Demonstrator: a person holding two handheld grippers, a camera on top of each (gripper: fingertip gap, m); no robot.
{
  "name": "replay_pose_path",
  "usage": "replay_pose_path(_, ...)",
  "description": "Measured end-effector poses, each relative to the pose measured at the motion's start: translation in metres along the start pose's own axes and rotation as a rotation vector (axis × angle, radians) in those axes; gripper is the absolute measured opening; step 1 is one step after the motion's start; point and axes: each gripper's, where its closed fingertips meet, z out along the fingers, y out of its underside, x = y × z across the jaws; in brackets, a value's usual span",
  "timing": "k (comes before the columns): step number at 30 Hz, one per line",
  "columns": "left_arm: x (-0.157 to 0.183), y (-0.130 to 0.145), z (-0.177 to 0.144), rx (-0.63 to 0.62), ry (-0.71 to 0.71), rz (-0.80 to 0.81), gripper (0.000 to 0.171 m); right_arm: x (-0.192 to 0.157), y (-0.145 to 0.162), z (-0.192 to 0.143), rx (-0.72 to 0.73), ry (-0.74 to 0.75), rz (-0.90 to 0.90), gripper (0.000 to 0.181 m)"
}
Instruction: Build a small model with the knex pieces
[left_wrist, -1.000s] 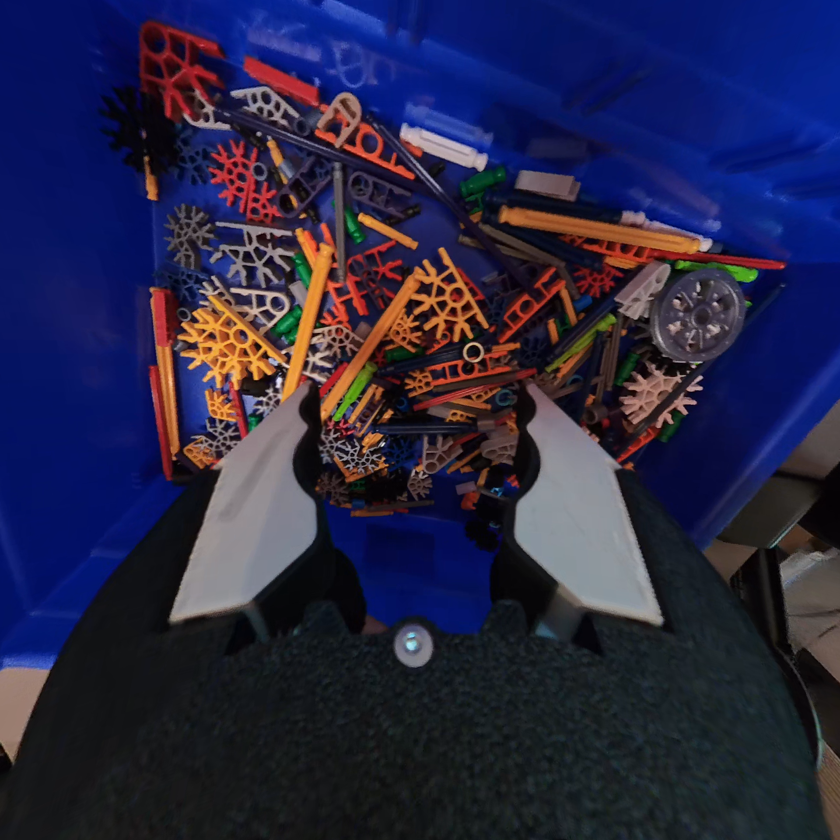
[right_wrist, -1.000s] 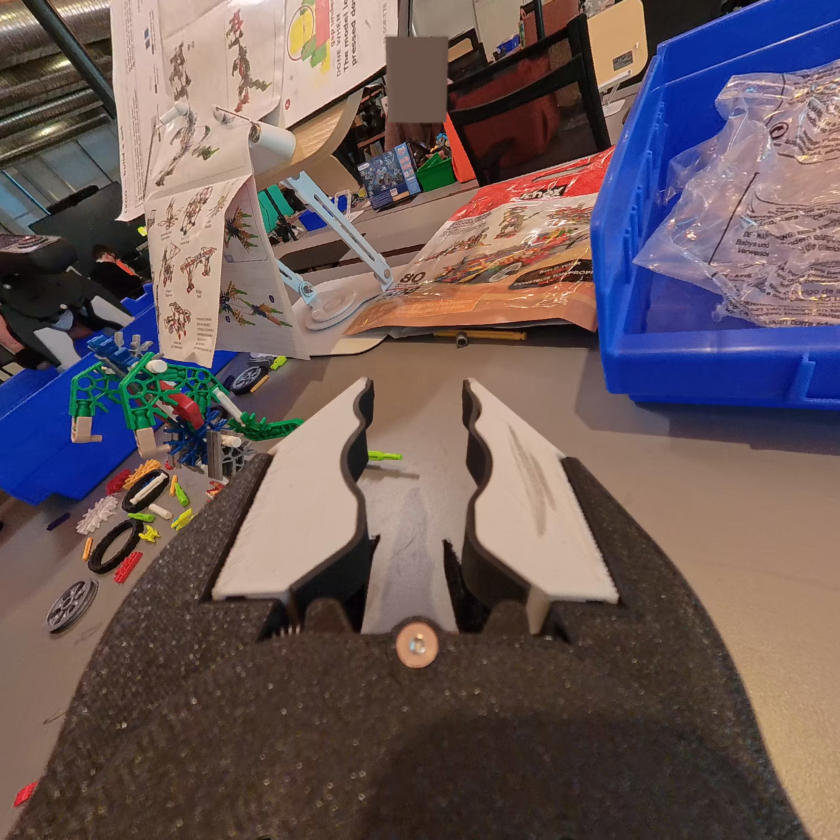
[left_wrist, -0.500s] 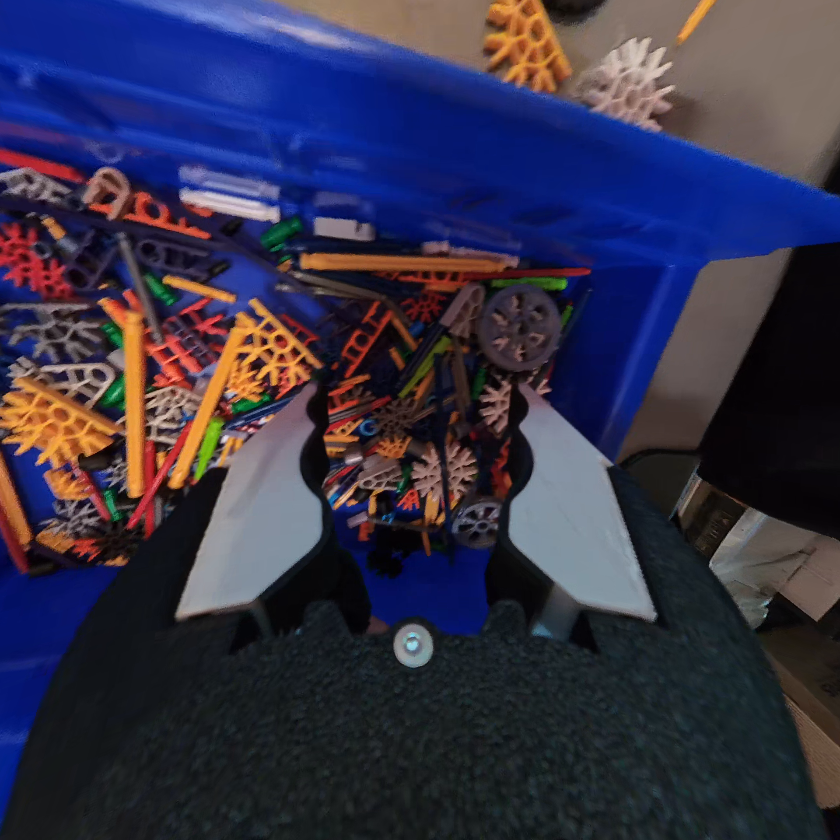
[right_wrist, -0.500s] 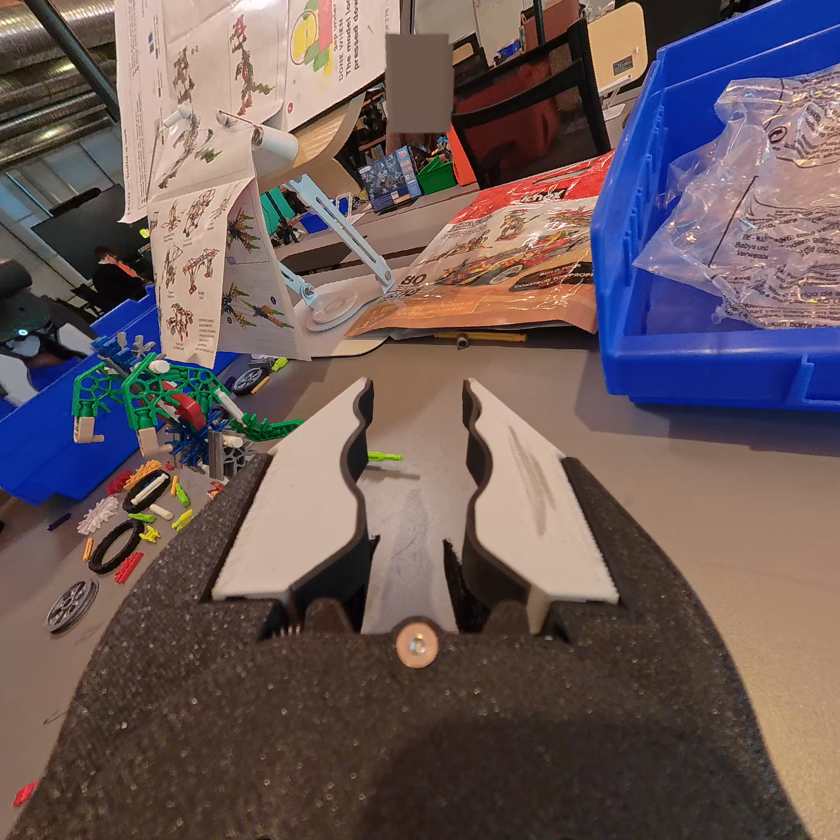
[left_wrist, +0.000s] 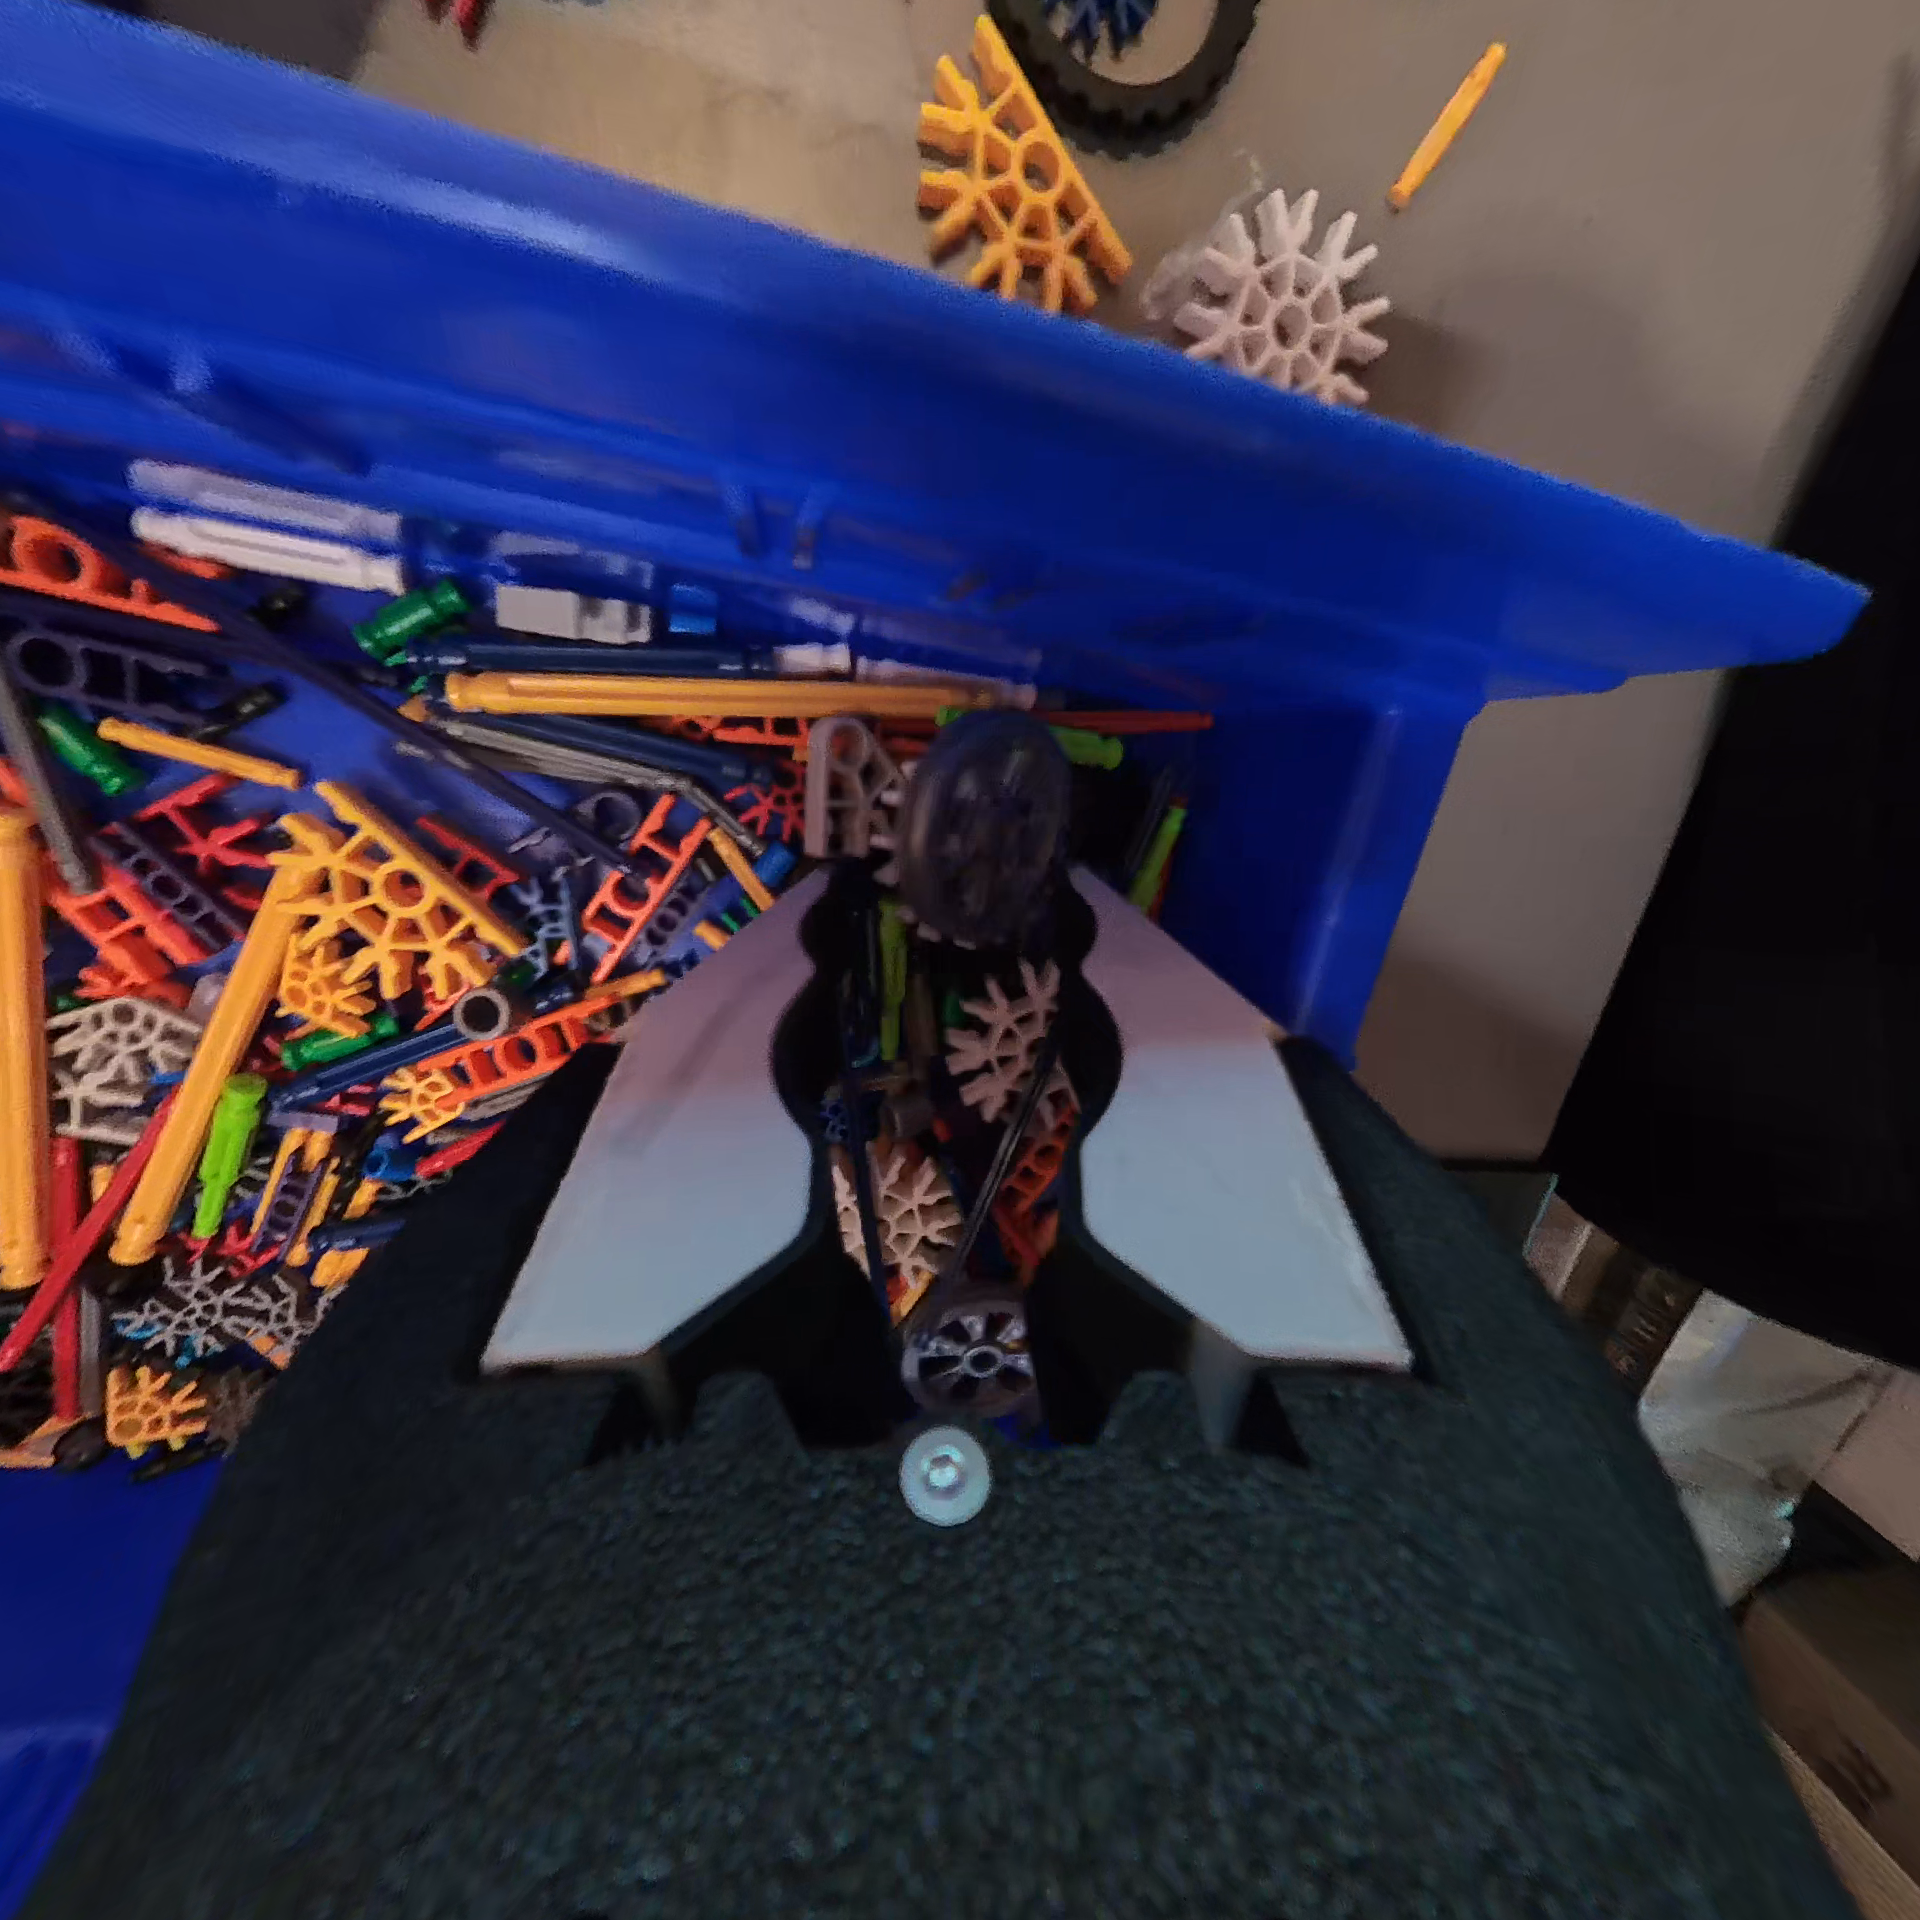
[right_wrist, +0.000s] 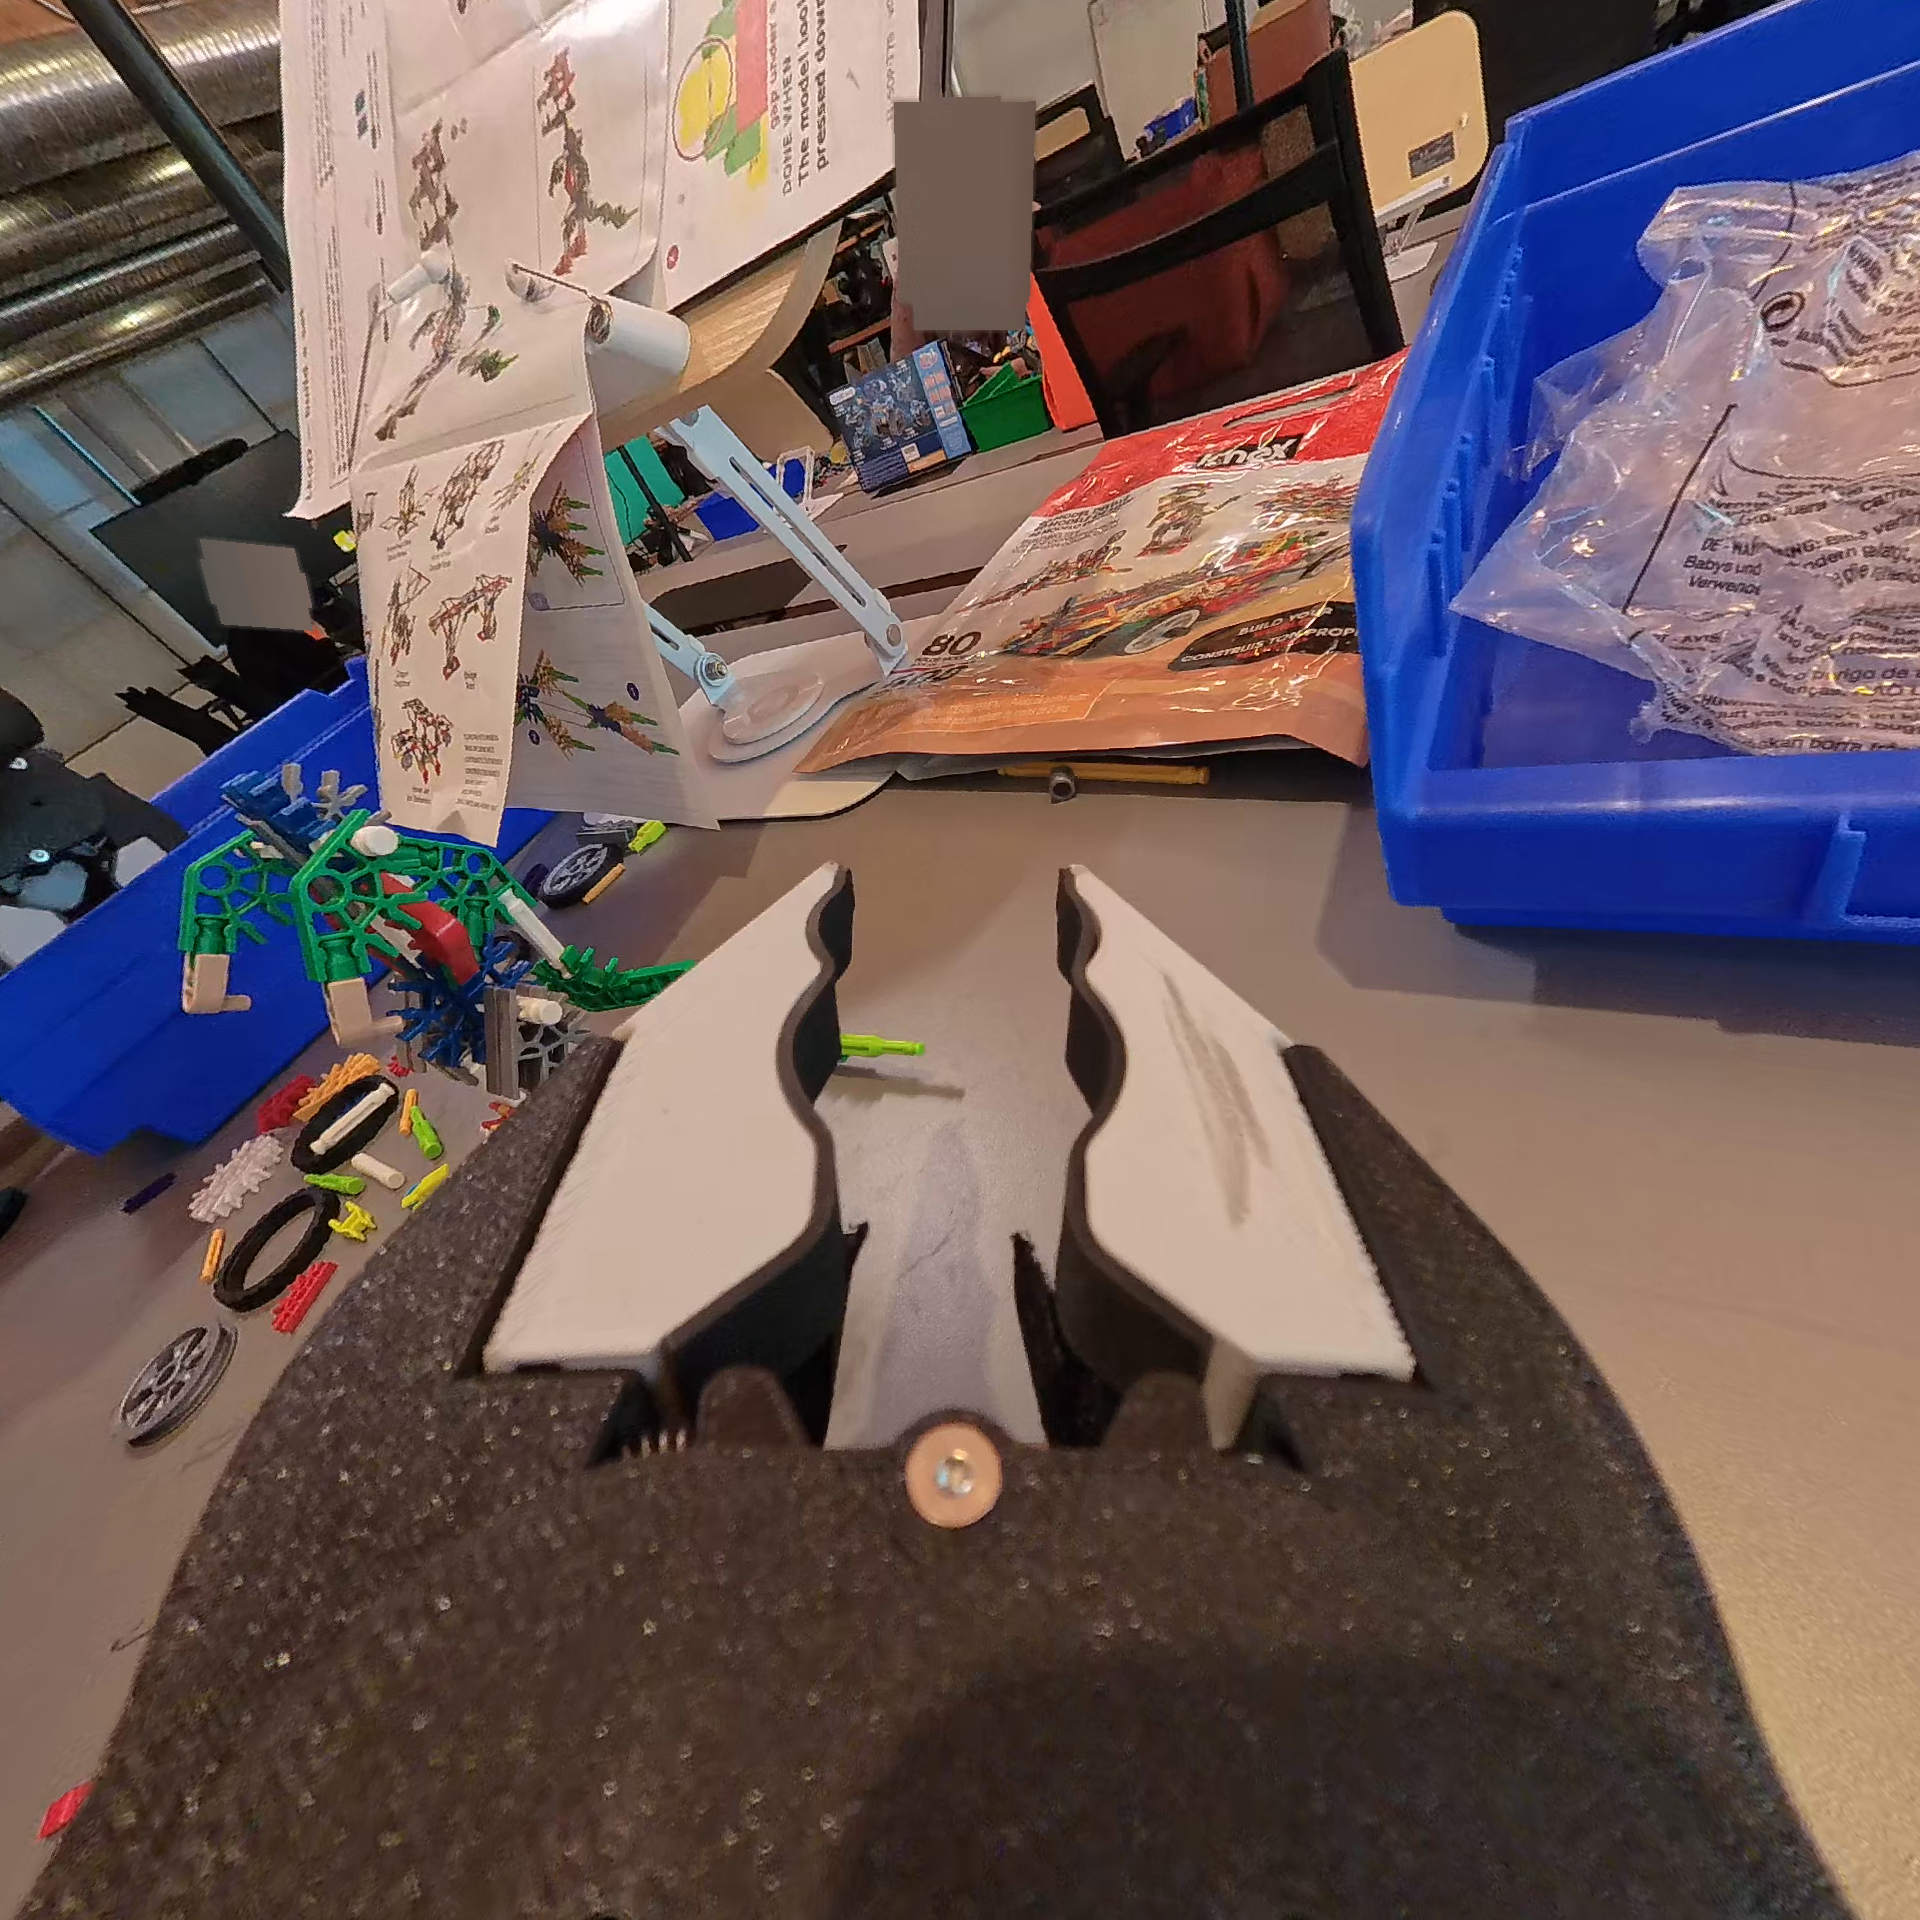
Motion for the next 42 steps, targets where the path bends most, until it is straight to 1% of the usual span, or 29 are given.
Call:
replay_pose_path(6,-0.018,0.000,-0.014,0.050,-0.035,-0.043,0.009,0.000,0.000,0.000,0.000,-0.003,0.000,0.039)
replay_pose_path(9,-0.034,0.002,-0.024,0.062,-0.075,-0.074,0.003,-0.001,0.000,0.000,0.003,-0.004,0.000,0.039)
replay_pose_path(12,-0.046,0.007,-0.032,0.060,-0.120,-0.105,0.006,-0.001,-0.001,-0.001,0.007,-0.006,0.000,0.039)
replay_pose_path(13,-0.045,0.008,-0.033,0.062,-0.116,-0.114,0.009,-0.001,-0.001,-0.001,0.007,-0.006,0.001,0.039)
replay_pose_path(16,-0.034,0.014,-0.030,0.029,-0.070,-0.119,0.025,-0.001,-0.001,-0.001,0.008,-0.008,0.001,0.039)
replay_pose_path(20,-0.019,0.017,-0.019,-0.013,-0.028,-0.079,0.030,-0.001,-0.001,-0.001,0.009,-0.009,0.002,0.039)
replay_pose_path(24,-0.010,0.013,-0.013,-0.003,-0.012,-0.060,0.037,-0.001,-0.001,-0.001,0.010,-0.010,0.002,0.039)
replay_pose_path(30,-0.005,0.003,-0.003,0.025,-0.009,-0.056,0.041,-0.001,-0.002,-0.001,0.013,-0.011,0.002,0.039)
replay_pose_path(34,-0.005,-0.002,0.002,0.034,-0.013,-0.060,0.040,-0.002,-0.002,-0.002,0.014,-0.013,0.000,0.039)
replay_pose_path(42,-0.008,-0.009,-0.005,0.095,-0.010,-0.101,0.020,-0.002,-0.002,-0.002,0.018,-0.017,0.002,0.039)
